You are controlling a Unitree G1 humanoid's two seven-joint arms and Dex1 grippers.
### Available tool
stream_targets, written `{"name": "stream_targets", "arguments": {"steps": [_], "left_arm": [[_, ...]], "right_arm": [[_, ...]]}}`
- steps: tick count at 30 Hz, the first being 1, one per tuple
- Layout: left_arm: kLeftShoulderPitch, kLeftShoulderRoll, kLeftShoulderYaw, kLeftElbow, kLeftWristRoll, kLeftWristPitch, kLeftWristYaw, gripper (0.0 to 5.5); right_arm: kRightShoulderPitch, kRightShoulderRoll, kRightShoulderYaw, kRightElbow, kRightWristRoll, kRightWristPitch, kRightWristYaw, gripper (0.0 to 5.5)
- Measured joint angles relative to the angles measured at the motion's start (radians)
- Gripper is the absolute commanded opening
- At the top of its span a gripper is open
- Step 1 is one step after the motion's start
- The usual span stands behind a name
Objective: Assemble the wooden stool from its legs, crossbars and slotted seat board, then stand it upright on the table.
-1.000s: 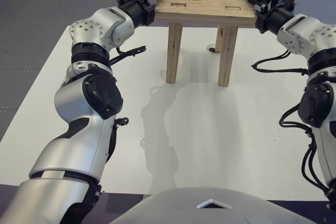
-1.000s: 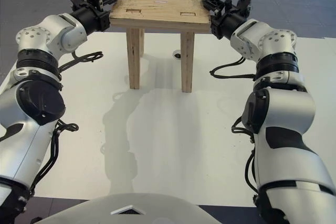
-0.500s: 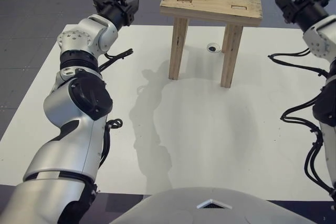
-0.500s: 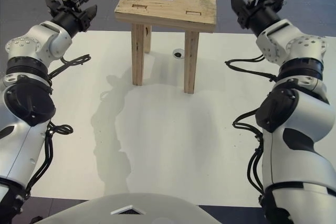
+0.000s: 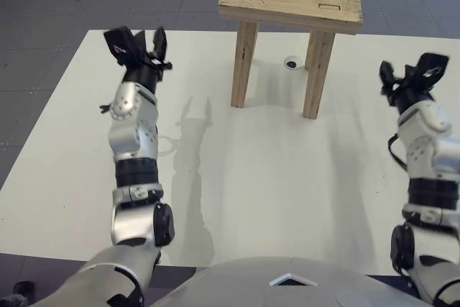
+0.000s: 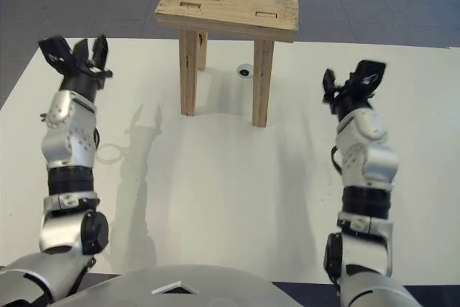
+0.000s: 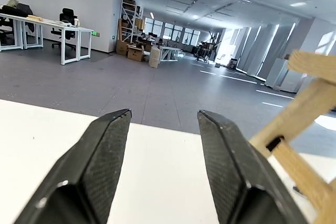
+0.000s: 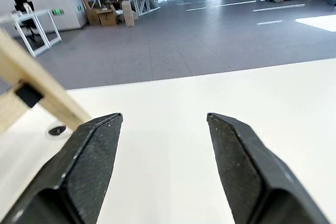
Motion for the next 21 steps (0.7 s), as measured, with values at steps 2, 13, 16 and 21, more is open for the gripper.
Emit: {"name": "stream_targets", "arguments": {"steps": [2,13,16,21], "left_arm": [[0.147,-0.05,-0.082,-0.147,0.067,-0.005,0.034,2.34],[0.248,-0.116,-0.189,-0.322,0.165,0.005,0.078,2.34],[0.246,-0.11,-0.189,-0.325,0.167,0.013,0.07,2.34],[0.19,-0.078,-0.187,-0.304,0.167,0.041,0.033,2.34]], "right_arm": [[0.161,0.071,0.103,-0.198,-0.103,-0.003,-0.078,2.97],[0.195,0.15,0.183,-0.397,-0.242,0.048,-0.086,2.97],[0.218,0.175,0.181,-0.41,-0.269,0.048,-0.089,2.97],[0.275,0.237,0.187,-0.438,-0.316,0.046,-0.126,2.97]]}}
